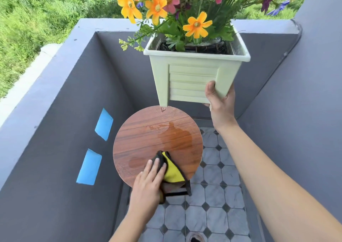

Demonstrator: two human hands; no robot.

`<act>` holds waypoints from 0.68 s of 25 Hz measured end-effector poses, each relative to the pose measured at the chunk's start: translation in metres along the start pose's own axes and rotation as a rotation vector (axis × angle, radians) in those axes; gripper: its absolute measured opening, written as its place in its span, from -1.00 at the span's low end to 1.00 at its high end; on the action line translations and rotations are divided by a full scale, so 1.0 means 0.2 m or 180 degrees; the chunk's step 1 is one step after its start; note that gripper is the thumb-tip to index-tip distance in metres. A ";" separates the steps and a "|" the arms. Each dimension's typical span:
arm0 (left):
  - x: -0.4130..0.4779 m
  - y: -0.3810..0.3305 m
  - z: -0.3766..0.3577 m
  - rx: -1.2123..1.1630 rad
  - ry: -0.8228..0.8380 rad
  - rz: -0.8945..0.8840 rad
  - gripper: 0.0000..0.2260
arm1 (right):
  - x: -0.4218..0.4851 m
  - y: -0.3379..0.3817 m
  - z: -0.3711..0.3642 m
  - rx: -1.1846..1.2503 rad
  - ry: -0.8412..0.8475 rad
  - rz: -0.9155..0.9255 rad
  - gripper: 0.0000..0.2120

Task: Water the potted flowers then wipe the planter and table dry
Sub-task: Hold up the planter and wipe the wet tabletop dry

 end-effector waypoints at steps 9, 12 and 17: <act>0.12 0.64 0.12 -0.0048 -0.0246 0.1371 -0.35 | 0.00 0.02 0.01 0.0046 -0.0014 0.0032 -0.24; -0.04 0.37 0.06 0.0107 -0.0300 0.0631 -0.38 | 0.02 0.03 0.03 0.0022 -0.0072 0.0043 -0.34; -0.15 0.22 0.00 0.0204 -0.0182 0.0154 -0.34 | 0.07 0.06 0.13 -0.0030 -0.0150 0.0095 -0.33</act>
Point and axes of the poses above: each hand's wrist, its own x-axis towards the middle knuckle, its own z-axis out of the back of the hand, y = z × x, the point moved 9 cm from there along x, towards the middle knuckle, and after that the axes turned 2 degrees about -y, right-handed, at the moved point
